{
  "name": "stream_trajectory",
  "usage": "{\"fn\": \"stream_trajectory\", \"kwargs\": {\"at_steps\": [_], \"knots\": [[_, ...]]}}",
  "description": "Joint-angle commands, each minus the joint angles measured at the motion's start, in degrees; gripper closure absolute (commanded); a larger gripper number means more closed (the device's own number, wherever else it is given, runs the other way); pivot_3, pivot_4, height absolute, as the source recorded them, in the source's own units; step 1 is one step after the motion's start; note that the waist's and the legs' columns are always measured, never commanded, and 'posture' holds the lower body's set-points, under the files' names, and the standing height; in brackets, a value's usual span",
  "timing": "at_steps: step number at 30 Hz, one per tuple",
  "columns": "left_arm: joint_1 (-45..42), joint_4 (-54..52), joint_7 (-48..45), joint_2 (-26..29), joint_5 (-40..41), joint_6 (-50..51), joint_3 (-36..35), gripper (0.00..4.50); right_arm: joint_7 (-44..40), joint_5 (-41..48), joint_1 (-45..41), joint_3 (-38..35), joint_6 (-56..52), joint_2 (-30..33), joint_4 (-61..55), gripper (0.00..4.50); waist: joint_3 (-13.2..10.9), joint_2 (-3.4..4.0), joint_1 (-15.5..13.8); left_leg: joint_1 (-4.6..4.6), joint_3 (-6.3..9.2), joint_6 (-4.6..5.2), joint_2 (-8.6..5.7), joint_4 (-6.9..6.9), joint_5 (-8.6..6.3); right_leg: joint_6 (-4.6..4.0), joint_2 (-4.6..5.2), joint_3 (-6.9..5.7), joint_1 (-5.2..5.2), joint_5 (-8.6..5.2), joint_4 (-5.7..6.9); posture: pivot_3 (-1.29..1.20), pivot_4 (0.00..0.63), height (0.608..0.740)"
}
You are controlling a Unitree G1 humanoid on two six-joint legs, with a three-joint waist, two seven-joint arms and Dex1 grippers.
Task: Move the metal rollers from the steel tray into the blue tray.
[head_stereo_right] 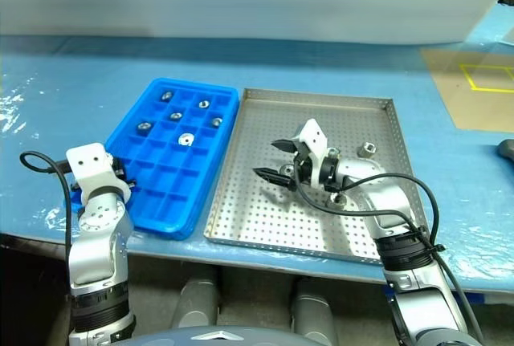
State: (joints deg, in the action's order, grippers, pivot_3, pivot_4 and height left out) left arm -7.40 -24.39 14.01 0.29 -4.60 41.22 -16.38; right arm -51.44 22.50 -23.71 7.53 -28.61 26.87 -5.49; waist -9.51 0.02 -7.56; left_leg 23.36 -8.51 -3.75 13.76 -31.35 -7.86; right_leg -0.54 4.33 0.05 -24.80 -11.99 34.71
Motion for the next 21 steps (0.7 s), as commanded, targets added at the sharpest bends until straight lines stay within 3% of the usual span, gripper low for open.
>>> {"fn": "stream_trajectory", "kwargs": {"at_steps": [1, 4, 12, 15, 21], "knots": [[-0.7, -3.2, 0.4, -1.8, 1.0, 4.0, -0.2, 2.80, -0.3, 0.3, -0.4, -0.6, 1.3, -0.2, -1.2, 0.00, 0.0, -0.01, 0.0, 0.01, 0.00, 0.00, 0.00, -0.02, 0.00, 0.00, 0.00, 0.00, 0.00, 0.00, 0.00, 0.17, 0.150, 0.740], [-1.2, -4.2, 1.1, -3.0, 1.2, 7.3, -0.6, 2.80, -0.3, 0.2, -0.3, -0.5, 1.4, -0.3, -1.2, 0.00, 0.0, -0.01, 0.1, 0.01, 0.00, 0.00, 0.02, -0.01, 0.00, 0.00, -0.01, 0.00, -0.01, 0.00, 0.00, 0.17, 0.150, 0.740], [-4.4, -4.0, 2.6, -3.7, 1.9, 11.5, -4.1, 0.04, -0.2, 0.0, -0.5, -0.4, 1.5, -0.6, -1.0, 0.00, 0.0, -0.01, 0.1, 0.00, 0.00, 0.00, 0.00, -0.04, 0.00, 0.01, 0.00, -0.01, 0.01, 0.00, 0.01, 0.17, 0.150, 0.740], [-5.1, -3.7, 1.4, -3.5, 3.4, 11.3, -4.6, 0.01, -0.2, 0.0, -0.4, -0.4, 1.6, -0.8, -1.0, 0.00, 0.0, -0.01, 0.1, -0.03, 0.00, 0.00, 0.01, -0.05, 0.01, 0.01, -0.01, -0.01, 0.01, 0.01, 0.05, 0.17, 0.150, 0.740], [-3.3, -3.6, -10.2, 1.6, 7.7, 3.4, 2.1, 0.01, 0.5, 0.7, -0.3, -1.2, 0.8, -1.3, -1.9, 0.00, 0.0, -0.01, 0.0, 0.06, 0.01, 0.00, 0.01, -0.03, 0.00, 0.01, -0.02, -0.02, -0.04, 0.01, 0.00, 0.17, 0.150, 0.740]]}}
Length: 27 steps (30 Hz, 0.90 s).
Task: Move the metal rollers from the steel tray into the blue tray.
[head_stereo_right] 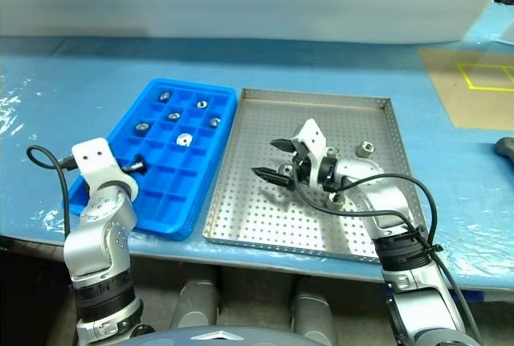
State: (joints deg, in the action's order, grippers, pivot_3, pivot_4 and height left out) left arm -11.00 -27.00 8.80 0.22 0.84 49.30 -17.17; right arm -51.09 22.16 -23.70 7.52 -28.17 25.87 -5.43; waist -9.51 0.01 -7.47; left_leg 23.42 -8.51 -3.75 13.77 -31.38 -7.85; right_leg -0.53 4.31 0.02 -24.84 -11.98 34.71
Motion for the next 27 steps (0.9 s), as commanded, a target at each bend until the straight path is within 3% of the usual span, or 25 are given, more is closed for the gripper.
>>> {"fn": "stream_trajectory", "kwargs": {"at_steps": [1, 10, 19, 27], "knots": [[0.3, -0.7, -7.2, 3.1, 2.5, -6.9, 4.4, 0.01, 0.4, 1.2, -0.3, -1.5, 0.2, -0.3, -2.0, 0.00, 0.0, 0.00, -0.1, 0.05, 0.00, 0.00, 0.00, -0.01, 0.00, 0.00, 0.00, 0.00, -0.04, 0.00, 0.00, 0.15, 0.150, 0.740], [-5.5, 7.6, -20.9, 6.9, 8.2, -21.1, 11.5, 0.01, 5.0, 3.3, 2.4, -5.6, -2.0, -0.3, -6.6, 0.00, 0.0, 0.00, -0.1, 0.02, 0.00, -0.06, 0.00, -0.02, 0.04, 0.00, 0.00, 0.06, -0.06, 0.01, 0.09, 0.09, 0.150, 0.740], [-16.6, 25.0, -37.1, 9.2, 11.6, -32.4, 17.5, 0.01, 10.2, 5.3, 7.9, -13.5, -6.1, 3.3, -13.9, 0.00, 0.0, 0.02, 1.5, -0.17, -0.09, -0.26, -0.05, 0.00, 0.16, 0.07, -0.03, 0.18, 0.05, 0.06, 0.12, -0.13, 0.150, 0.740], [-26.3, 41.1, -51.7, 7.3, 13.9, -39.0, 22.4, 0.01, 15.1, 7.4, 14.8, -19.1, -9.0, 4.7, -21.6, 0.00, 0.0, 0.05, 3.6, -0.27, -0.13, -0.26, -0.08, 0.00, 0.17, 0.10, -0.03, 0.27, 0.10, 0.09, 0.14, -0.24, 0.150, 0.740]]}}
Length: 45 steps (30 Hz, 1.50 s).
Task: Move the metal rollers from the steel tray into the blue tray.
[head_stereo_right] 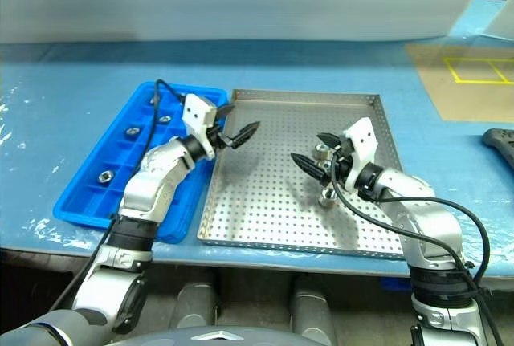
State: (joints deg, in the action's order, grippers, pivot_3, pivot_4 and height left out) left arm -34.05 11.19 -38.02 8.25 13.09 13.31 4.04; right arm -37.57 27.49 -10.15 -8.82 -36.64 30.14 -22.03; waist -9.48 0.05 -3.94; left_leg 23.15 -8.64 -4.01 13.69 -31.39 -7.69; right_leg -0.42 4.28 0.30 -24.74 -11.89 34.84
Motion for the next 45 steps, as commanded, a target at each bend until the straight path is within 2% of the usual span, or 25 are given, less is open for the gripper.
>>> {"fn": "stream_trajectory", "kwargs": {"at_steps": [1, 7, 13, 23, 28, 37, 45], "knots": [[-4.5, 4.7, -6.9, -1.2, 2.1, -3.4, 1.6, 0.01, 2.2, 2.4, 2.3, -3.3, -1.0, 0.4, -6.1, 0.00, 0.0, 0.01, 0.3, -0.03, -0.01, 0.01, 0.00, -0.01, 0.00, 0.00, 0.00, 0.01, 0.02, 0.00, 0.00, -0.28, 0.150, 0.740], [-8.4, 12.2, -17.2, -2.7, 3.5, -4.0, 3.8, 0.01, 4.5, 5.0, 7.5, -7.6, -3.9, 1.8, -11.1, 0.00, 0.0, 0.03, 1.7, -0.10, -0.07, 0.20, -0.03, -0.03, -0.12, 0.00, 0.00, 0.08, 0.10, 0.00, -0.03, -0.33, 0.150, 0.740], [-10.4, 17.3, -22.8, -4.0, 2.4, -6.1, 5.8, 0.01, 5.2, 7.1, 12.2, -12.3, -6.0, 4.3, -13.9, 0.00, 0.0, 0.08, 1.9, -0.17, -0.11, 0.28, -0.04, -0.05, -0.16, 0.00, 0.00, 0.18, 0.14, 0.00, -0.04, -0.38, 0.150, 0.740], [-12.8, 24.5, -29.2, -7.3, -2.6, -10.9, 11.6, 0.01, 6.1, 9.5, 22.7, -17.6, -8.1, 5.7, -18.5, 0.00, 0.0, 0.08, 3.0, -0.19, -0.14, 0.58, -0.07, -0.33, -0.35, 0.02, 0.04, 0.19, 0.36, 0.00, -0.16, -0.46, 0.150, 0.740], [-14.1, 24.5, -31.7, -8.8, -3.3, -9.1, 13.2, 0.01, 6.8, 10.1, 25.2, -18.2, -7.9, 5.7, -19.7, 0.00, 0.0, 0.08, 3.7, -0.21, -0.15, 0.59, -0.07, -0.39, -0.36, 0.22, 0.03, 0.16, 0.36, -0.09, -0.15, -0.47, 0.150, 0.740], [-17.4, 29.4, -29.7, -9.9, -11.1, -8.4, 18.6, 0.01, 7.4, 11.7, 26.1, -19.5, -8.4, 6.3, -20.2, 0.00, 0.1, 0.10, 4.7, -0.14, -0.15, 0.73, -0.11, -0.51, -0.45, 0.38, 0.05, 0.01, 0.37, -0.17, -0.21, -0.48, 0.150, 0.740], [-18.3, 31.6, -26.2, -11.9, -14.3, -6.4, 19.4, 0.01, 8.5, 12.4, 26.0, -19.0, -8.3, 6.4, -20.3, 0.00, 0.1, 0.10, 4.7, -0.09, -0.15, 0.83, -0.19, -0.56, -0.51, 0.20, 0.13, -0.02, 0.37, -0.06, -0.24, -0.48, 0.150, 0.740]]}}
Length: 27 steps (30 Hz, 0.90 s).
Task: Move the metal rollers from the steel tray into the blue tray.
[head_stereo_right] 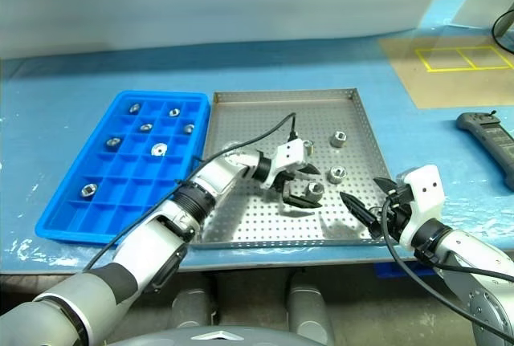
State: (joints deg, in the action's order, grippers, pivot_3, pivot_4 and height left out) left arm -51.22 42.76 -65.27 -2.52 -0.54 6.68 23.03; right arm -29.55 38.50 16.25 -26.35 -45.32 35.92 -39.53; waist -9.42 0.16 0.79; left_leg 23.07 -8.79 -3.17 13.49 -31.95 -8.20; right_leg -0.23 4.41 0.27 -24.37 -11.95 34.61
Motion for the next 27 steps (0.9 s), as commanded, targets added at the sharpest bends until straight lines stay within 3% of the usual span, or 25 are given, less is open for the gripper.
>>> {"fn": "stream_trajectory", "kwargs": {"at_steps": [1, 15, 18, 24, 27], "knots": [[-1.2, 0.2, 1.3, -1.4, -0.8, 0.4, 0.3, 0.01, 0.5, 1.4, -0.4, -1.4, 0.3, 0.6, -2.8, 0.00, 0.0, 0.00, 0.0, 0.00, -0.01, 0.02, -0.01, -0.01, -0.01, 0.00, 0.00, 0.00, 0.00, 0.00, 0.00, -0.48, 0.150, 0.740], [-0.4, 1.6, 4.1, -2.6, -5.3, -0.2, 2.7, 0.01, 1.6, 1.2, -1.3, -0.4, 0.8, 0.4, -2.9, 0.00, 0.0, 0.01, 0.0, 0.03, -0.02, 0.07, -0.06, -0.04, -0.04, 0.11, 0.05, -0.01, 0.00, -0.06, -0.02, -0.48, 0.150, 0.740], [0.4, 1.8, 5.4, -3.1, -6.3, -0.7, 3.2, 0.64, 1.8, 1.0, -1.4, -0.3, 1.1, 0.2, -2.9, 0.00, 0.0, 0.01, 0.0, 0.04, -0.02, 0.10, -0.12, -0.04, -0.06, 0.06, 0.12, -0.01, 0.00, -0.02, -0.03, -0.48, 0.150, 0.740], [2.0, 0.8, 6.8, -4.7, -5.3, -0.1, 1.9, 2.63, 2.2, 0.8, -1.8, 0.3, 1.4, 0.1, -2.7, 0.00, 0.0, 0.02, 0.0, 0.06, -0.03, 0.17, -0.23, -0.04, -0.10, 0.11, 0.25, -0.02, 0.00, -0.05, -0.04, -0.48, 0.150, 0.740], [2.4, 1.2, 6.9, -4.4, -5.7, -0.4, 2.1, 2.77, 2.4, 0.8, -2.5, 0.8, 1.4, 0.2, -2.5, 0.00, 0.0, 0.02, 0.1, 0.07, -0.03, 0.24, -0.40, -0.04, -0.14, 0.14, 0.43, -0.02, 0.00, -0.06, -0.04, -0.48, 0.150, 0.740]]}}
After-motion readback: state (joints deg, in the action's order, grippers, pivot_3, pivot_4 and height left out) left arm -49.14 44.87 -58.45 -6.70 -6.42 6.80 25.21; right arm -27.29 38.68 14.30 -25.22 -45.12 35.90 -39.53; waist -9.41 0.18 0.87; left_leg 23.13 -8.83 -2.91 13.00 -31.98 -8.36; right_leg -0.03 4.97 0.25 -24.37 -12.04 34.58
